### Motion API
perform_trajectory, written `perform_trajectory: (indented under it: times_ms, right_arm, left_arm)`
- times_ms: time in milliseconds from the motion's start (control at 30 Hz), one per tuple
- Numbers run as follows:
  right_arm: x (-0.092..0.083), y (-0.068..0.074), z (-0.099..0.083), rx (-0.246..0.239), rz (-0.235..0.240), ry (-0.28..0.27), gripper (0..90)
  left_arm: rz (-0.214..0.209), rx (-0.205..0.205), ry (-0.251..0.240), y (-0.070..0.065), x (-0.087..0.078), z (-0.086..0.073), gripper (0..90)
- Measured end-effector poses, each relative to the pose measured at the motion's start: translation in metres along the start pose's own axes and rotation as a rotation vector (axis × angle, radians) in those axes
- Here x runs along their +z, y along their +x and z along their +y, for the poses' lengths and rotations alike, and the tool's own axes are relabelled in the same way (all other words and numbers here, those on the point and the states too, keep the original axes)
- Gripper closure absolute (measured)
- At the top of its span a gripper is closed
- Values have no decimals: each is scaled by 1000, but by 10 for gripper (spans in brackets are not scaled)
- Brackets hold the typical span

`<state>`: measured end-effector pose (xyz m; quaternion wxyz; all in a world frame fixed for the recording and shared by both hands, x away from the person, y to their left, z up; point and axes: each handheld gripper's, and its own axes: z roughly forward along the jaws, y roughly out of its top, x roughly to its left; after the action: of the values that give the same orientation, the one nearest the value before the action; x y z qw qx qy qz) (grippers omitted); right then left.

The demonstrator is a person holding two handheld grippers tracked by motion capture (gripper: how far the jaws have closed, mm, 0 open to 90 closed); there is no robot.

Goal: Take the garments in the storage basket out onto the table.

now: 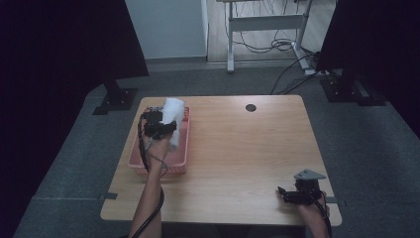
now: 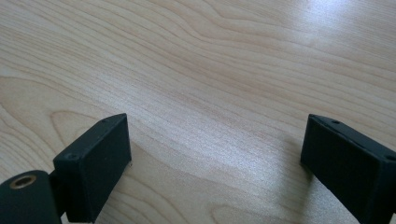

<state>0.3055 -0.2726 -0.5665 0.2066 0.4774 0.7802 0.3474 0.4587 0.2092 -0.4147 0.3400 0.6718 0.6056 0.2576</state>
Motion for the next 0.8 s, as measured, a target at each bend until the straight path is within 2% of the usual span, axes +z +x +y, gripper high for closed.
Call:
perform_trajectory:
  times_ms: [367, 800]
  right_arm:
    - [0, 0, 0, -4, 4, -1, 78]
    - [0, 0, 0, -6, 8, -1, 78]
  left_arm:
    - [-26, -11, -11, -11, -4, 1, 418]
    - [-58, -7, -31, -34, -9, 6, 417]
